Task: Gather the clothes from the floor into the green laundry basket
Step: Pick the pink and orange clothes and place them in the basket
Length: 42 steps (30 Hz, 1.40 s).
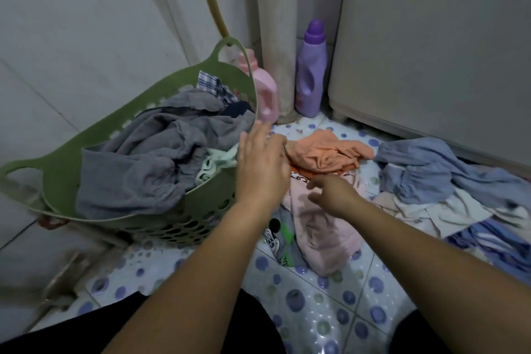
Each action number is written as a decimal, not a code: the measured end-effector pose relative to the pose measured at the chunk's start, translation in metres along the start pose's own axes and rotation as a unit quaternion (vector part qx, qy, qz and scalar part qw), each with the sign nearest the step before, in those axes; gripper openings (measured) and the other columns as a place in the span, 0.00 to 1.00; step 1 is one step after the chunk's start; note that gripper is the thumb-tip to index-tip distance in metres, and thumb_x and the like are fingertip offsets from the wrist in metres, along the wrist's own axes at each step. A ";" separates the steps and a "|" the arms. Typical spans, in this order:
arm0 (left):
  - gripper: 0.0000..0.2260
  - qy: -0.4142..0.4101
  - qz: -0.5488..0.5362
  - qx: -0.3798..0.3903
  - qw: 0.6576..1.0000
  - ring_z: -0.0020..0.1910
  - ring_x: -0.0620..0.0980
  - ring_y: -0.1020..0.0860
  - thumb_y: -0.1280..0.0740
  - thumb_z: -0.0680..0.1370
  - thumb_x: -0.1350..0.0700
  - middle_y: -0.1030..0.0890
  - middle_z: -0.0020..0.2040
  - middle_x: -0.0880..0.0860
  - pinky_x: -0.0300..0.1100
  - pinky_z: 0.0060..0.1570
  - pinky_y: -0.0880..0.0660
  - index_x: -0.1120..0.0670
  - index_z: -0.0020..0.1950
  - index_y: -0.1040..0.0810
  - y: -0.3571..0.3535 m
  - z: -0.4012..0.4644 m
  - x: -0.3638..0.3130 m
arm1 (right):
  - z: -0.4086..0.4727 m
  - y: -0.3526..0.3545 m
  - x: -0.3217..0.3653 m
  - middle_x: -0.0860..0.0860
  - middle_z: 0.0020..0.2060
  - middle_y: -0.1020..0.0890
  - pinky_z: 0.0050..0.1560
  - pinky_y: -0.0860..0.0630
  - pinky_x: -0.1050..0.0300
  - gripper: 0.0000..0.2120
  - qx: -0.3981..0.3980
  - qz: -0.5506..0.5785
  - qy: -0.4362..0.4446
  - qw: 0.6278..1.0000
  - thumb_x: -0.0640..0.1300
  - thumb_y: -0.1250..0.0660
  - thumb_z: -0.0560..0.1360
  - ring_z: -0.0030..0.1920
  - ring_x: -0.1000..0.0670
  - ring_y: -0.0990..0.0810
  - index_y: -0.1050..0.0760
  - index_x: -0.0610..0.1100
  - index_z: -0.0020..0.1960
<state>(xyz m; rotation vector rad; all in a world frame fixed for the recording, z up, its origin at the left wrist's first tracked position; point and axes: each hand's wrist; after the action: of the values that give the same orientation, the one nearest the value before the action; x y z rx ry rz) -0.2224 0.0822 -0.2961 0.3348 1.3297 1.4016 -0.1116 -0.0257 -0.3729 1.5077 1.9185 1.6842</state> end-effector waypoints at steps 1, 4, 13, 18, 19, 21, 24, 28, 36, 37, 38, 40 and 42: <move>0.15 -0.026 -0.005 0.025 0.999 0.75 0.58 0.39 0.36 0.73 0.66 0.32 0.72 0.60 0.52 0.77 0.50 0.60 0.60 0.23 -0.014 -0.005 -0.005 | 0.002 -0.010 -0.012 0.42 0.64 0.26 0.61 0.29 0.53 0.19 0.015 -0.027 -0.019 0.999 0.46 0.35 0.76 0.63 0.41 0.27 0.28 0.46 0.65; 0.20 -0.066 0.014 0.127 0.990 0.76 0.57 0.41 0.37 0.72 0.66 0.34 0.74 0.59 0.51 0.76 0.51 0.57 0.64 0.26 -0.047 -0.021 -0.010 | 0.005 -0.037 -0.044 0.40 0.61 0.28 0.61 0.29 0.48 0.20 0.027 -0.084 -0.057 0.995 0.46 0.37 0.75 0.62 0.37 0.28 0.33 0.45 0.66; 0.22 0.062 0.072 0.358 0.929 0.74 0.54 0.41 0.37 0.77 0.54 0.37 0.73 0.52 0.54 0.72 0.42 0.47 0.70 0.33 -0.103 -0.036 0.019 | 0.026 -0.061 -0.074 0.43 0.62 0.29 0.61 0.34 0.46 0.22 -0.080 -0.209 -0.077 0.971 0.49 0.35 0.73 0.64 0.40 0.31 0.33 0.44 0.65; 0.21 0.083 0.037 0.358 0.929 0.70 0.55 0.35 0.36 0.77 0.54 0.35 0.71 0.53 0.51 0.69 0.36 0.50 0.70 0.32 -0.116 -0.030 0.017 | 0.040 -0.056 -0.074 0.44 0.57 0.23 0.57 0.32 0.50 0.14 -0.048 -0.245 -0.046 0.967 0.45 0.39 0.75 0.59 0.40 0.26 0.23 0.45 0.59; 0.22 0.095 0.019 0.356 0.930 0.70 0.55 0.35 0.35 0.77 0.54 0.35 0.71 0.54 0.49 0.68 0.34 0.50 0.71 0.33 -0.118 -0.029 0.017 | 0.041 -0.052 -0.073 0.44 0.56 0.22 0.56 0.31 0.51 0.13 -0.039 -0.205 -0.034 0.977 0.44 0.40 0.75 0.57 0.41 0.25 0.23 0.46 0.57; 0.28 0.127 -0.029 0.339 0.932 0.71 0.56 0.36 0.34 0.75 0.55 0.37 0.71 0.56 0.47 0.67 0.34 0.52 0.74 0.38 -0.120 -0.024 0.015 | 0.037 -0.036 -0.067 0.45 0.51 0.20 0.48 0.31 0.55 0.10 -0.027 -0.041 -0.032 0.998 0.44 0.39 0.76 0.53 0.43 0.23 0.23 0.44 0.53; 0.39 0.203 -0.111 0.299 0.926 0.72 0.57 0.38 0.29 0.72 0.56 0.40 0.74 0.57 0.47 0.66 0.34 0.51 0.77 0.47 -0.115 -0.016 0.012 | 0.025 -0.010 -0.049 0.50 0.36 0.25 0.40 0.36 0.57 0.04 -0.038 0.256 -0.066 0.964 0.42 0.39 0.76 0.38 0.50 0.28 0.27 0.44 0.44; 0.47 0.314 -0.264 0.238 0.880 0.70 0.58 0.33 0.23 0.62 0.48 0.36 0.73 0.56 0.51 0.66 0.30 0.44 0.76 0.43 -0.109 -0.019 0.010 | 0.005 0.030 -0.020 0.45 0.33 0.24 0.38 0.27 0.56 0.10 -0.028 0.648 -0.090 0.756 0.37 0.40 0.78 0.33 0.50 0.24 0.27 0.43 0.38; 0.07 0.396 -0.545 0.150 0.724 0.53 0.58 0.19 0.32 0.75 0.62 0.16 0.49 0.56 0.58 0.59 0.24 0.50 0.47 0.20 -0.083 -0.016 -0.017 | -0.026 0.092 0.025 0.49 0.27 0.17 0.37 0.20 0.62 0.10 -0.029 0.802 0.036 0.595 0.34 0.43 0.79 0.30 0.54 0.18 0.25 0.38 0.43; 0.06 0.387 -0.564 0.138 0.717 0.47 0.55 0.18 0.33 0.75 0.63 0.15 0.44 0.55 0.53 0.54 0.21 0.51 0.45 0.20 -0.079 -0.012 -0.020 | -0.028 0.097 0.026 0.48 0.28 0.17 0.38 0.20 0.62 0.10 -0.030 0.807 0.043 0.588 0.35 0.43 0.79 0.30 0.54 0.18 0.25 0.37 0.43; 0.07 0.377 -0.582 0.124 0.710 0.40 0.52 0.17 0.35 0.76 0.64 0.16 0.38 0.53 0.47 0.47 0.19 0.53 0.44 0.22 -0.071 -0.009 -0.024 | -0.030 0.103 0.027 0.48 0.28 0.17 0.39 0.19 0.62 0.10 -0.034 0.811 0.053 0.582 0.35 0.42 0.79 0.31 0.53 0.17 0.24 0.37 0.43; 0.09 0.360 -0.611 0.103 0.697 0.30 0.46 0.20 0.39 0.78 0.66 0.18 0.28 0.49 0.36 0.33 0.22 0.54 0.41 0.27 -0.054 -0.001 -0.035 | -0.036 0.117 0.030 0.47 0.30 0.16 0.45 0.19 0.60 0.09 -0.047 0.815 0.074 0.573 0.36 0.41 0.78 0.34 0.52 0.17 0.24 0.37 0.44; 0.10 0.346 -0.632 0.085 0.689 0.31 0.47 0.21 0.39 0.78 0.65 0.19 0.27 0.48 0.34 0.31 0.24 0.54 0.40 0.28 -0.035 0.006 -0.043 | -0.041 0.130 0.031 0.48 0.30 0.16 0.45 0.19 0.60 0.08 -0.085 0.811 0.088 0.573 0.36 0.40 0.78 0.34 0.53 0.18 0.23 0.38 0.43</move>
<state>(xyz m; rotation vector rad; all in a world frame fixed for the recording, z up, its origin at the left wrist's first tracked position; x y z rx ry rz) -0.1857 0.0405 -0.3033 -0.9835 1.7046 0.1382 -0.0821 -0.0483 -0.2381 3.3421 -0.3617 2.1901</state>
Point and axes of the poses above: each hand's wrist, its own z-axis towards the middle knuckle, its own y-axis out of the back of the hand, x = y × z
